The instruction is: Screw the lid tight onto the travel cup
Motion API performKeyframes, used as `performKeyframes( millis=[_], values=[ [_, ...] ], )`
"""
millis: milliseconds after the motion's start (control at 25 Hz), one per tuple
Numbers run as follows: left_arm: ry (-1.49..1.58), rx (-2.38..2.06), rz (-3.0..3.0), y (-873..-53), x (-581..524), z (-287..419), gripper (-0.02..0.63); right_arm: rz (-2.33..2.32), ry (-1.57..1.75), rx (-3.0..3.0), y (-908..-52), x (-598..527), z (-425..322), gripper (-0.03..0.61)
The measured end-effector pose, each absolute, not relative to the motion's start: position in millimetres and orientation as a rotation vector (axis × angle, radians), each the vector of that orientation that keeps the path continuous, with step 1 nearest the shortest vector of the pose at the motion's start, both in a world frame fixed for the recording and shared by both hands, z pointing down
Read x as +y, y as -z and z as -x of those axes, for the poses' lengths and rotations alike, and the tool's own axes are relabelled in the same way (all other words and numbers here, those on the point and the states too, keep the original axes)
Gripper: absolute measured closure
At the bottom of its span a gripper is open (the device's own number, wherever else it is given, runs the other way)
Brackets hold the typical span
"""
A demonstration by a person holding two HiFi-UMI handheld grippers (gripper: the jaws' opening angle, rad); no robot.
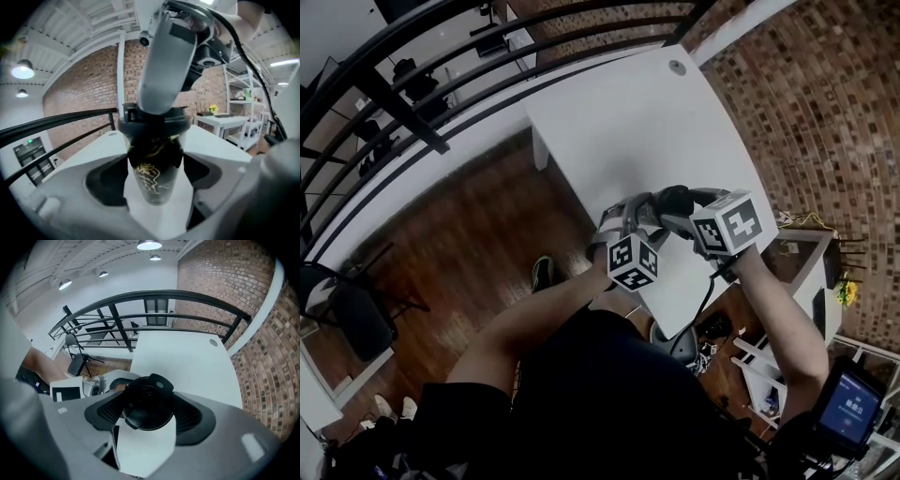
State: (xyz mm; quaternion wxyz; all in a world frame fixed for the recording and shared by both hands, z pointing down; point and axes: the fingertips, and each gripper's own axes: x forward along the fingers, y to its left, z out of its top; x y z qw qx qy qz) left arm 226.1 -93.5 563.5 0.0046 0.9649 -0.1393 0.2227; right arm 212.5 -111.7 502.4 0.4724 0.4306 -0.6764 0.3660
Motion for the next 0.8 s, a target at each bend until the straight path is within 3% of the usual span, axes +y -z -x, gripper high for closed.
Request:
performKeyframes(
  millis=[160,480,800],
  values=[
    [-0.672,-0.311,-3.035,-560.3,-87.3,-216.0,0.237,-0.927,-0.741,-1.743,-500.4,-111.0,-201.8,0.244],
    [-0.752,0.307,-3.153,-555.8,-82.7,-222.7,0.216,-0.201,-0.152,-1.794,-496.5,-97.9,-180.7,0.244],
    [-0.669,-0.253,-3.085,-554.7,-82.3,-228.8,0.219,-0.946,-0.771,-1.738,-496.0,-102.0,-196.6,0.242]
  ],
)
